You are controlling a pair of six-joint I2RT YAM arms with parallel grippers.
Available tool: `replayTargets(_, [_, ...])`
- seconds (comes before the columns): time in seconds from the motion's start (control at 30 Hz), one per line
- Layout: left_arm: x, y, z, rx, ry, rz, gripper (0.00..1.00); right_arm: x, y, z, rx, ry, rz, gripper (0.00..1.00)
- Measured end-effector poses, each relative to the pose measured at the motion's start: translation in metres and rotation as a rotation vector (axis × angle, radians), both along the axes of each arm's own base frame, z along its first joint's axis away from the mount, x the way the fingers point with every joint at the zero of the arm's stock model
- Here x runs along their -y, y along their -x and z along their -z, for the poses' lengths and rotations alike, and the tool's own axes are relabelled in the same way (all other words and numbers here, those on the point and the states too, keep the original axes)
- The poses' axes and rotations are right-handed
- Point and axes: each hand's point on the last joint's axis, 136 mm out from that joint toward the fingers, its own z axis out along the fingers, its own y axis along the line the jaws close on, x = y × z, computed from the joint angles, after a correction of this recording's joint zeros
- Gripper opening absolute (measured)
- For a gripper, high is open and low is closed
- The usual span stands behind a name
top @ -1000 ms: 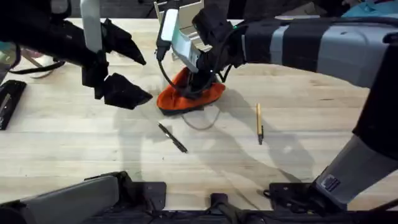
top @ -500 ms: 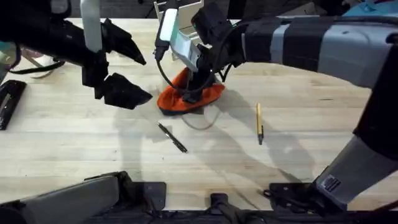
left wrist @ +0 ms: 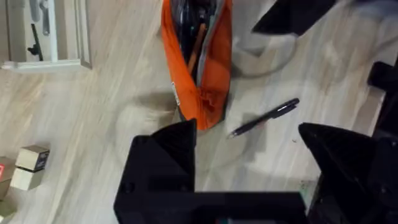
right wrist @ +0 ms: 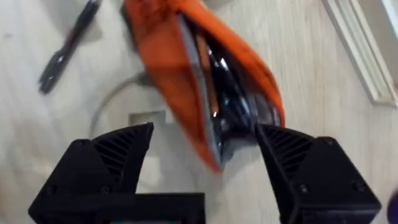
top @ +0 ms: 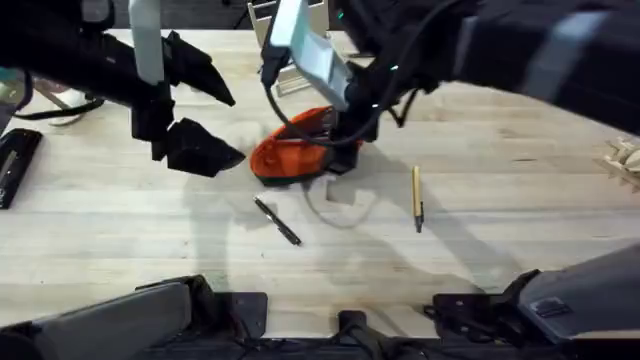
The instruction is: Unzip the bag, pick up the pens from the table one at a time and place them inside, then zip the bag closed.
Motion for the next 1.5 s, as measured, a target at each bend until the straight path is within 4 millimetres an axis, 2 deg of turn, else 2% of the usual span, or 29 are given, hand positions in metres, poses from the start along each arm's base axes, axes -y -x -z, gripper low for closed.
replayTargets(0.03, [0.001, 0.003, 0.000, -0.014, 0.004, 0.000, 0.995, 0.010, 0.013, -0.024, 0.012, -0.012, 0.008, 0.996])
replayTargets(0.2, [0.003, 0.010, 0.000, -0.048, 0.014, 0.000, 0.995, 0.026, 0.027, -0.066, 0.057, -0.062, 0.094, 0.995])
replayTargets(0.23, [0.003, 0.014, 0.000, -0.068, 0.018, 0.000, 0.995, 0.044, 0.029, -0.086, 0.097, -0.063, 0.211, 0.995])
replayTargets(0.37, [0.004, 0.017, -0.001, -0.076, 0.020, 0.000, 0.994, 0.067, 0.032, -0.101, 0.127, -0.051, 0.364, 0.996])
replayTargets(0.47, [0.004, 0.018, -0.003, -0.064, 0.018, 0.000, 0.995, 0.075, 0.036, -0.105, 0.112, -0.058, 0.431, 0.996])
replayTargets(0.63, [0.005, 0.021, -0.007, -0.046, 0.015, 0.000, 0.994, 0.078, 0.053, -0.097, 0.007, -0.060, 0.480, 0.996])
replayTargets(0.73, [0.005, 0.020, -0.007, -0.043, 0.014, 0.000, 0.995, 0.078, 0.056, -0.096, -0.020, -0.067, 0.517, 0.997])
replayTargets(0.83, [0.005, 0.020, -0.007, -0.043, 0.015, 0.000, 0.995, 0.085, 0.053, -0.095, -0.031, -0.064, 0.618, 0.996])
replayTargets(0.87, [0.005, 0.020, -0.007, -0.042, 0.015, 0.000, 0.995, 0.093, 0.052, -0.093, -0.045, -0.061, 0.727, 0.996])
replayTargets(0.97, [0.005, 0.020, -0.008, -0.041, 0.016, 0.000, 0.995, 0.097, 0.052, -0.086, -0.069, -0.062, 0.815, 0.996])
replayTargets(1.27, [0.005, 0.019, -0.008, -0.040, 0.015, 0.000, 0.994, 0.116, 0.062, -0.031, -0.146, 0.011, 1.023, 0.996])
replayTargets(1.3, [0.005, 0.021, -0.008, -0.047, 0.016, 0.000, 0.993, 0.120, 0.065, -0.014, -0.161, 0.012, 1.081, 0.996])
replayTargets(1.5, [0.002, 0.028, -0.004, -0.085, -0.012, -0.002, 0.993, 0.128, 0.073, 0.012, -0.185, 0.001, 1.173, 0.996])
